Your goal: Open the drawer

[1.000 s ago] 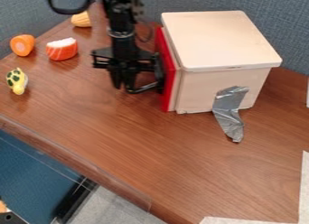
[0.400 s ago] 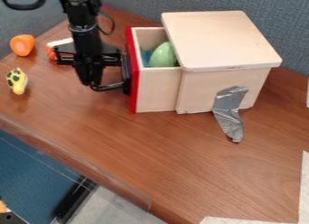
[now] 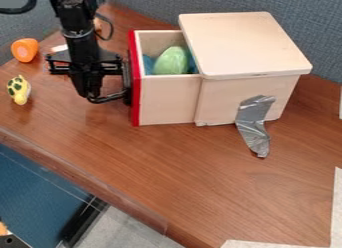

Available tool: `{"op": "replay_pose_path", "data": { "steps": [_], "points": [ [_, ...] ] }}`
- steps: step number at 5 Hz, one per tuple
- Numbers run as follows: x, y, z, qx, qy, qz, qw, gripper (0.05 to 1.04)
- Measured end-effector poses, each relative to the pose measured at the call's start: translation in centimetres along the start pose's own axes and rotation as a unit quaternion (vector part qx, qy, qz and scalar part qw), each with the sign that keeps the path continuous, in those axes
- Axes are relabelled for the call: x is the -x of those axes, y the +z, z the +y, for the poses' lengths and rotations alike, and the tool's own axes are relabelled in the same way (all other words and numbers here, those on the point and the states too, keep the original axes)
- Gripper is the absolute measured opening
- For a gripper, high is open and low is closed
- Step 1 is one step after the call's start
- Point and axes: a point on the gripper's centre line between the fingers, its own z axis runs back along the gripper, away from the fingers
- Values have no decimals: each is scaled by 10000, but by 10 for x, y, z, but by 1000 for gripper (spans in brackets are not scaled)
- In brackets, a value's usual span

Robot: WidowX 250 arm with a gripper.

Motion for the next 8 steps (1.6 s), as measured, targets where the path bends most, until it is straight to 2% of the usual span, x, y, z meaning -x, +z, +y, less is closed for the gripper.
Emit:
{"op": "replay_pose_path", "data": {
  "steps": [2,5,6,7,8],
  "points": [
    [4,-1,16,-103,85,-9,9999,163],
    [14,-1,23,-184,145,-16,9997,162],
    [16,-1,22,-227,187,-58,9996,207],
    [24,0,16,-380,-351,81,9986,458],
    [15,17,14,-160,-1387,414,9893,773]
  ]
}}
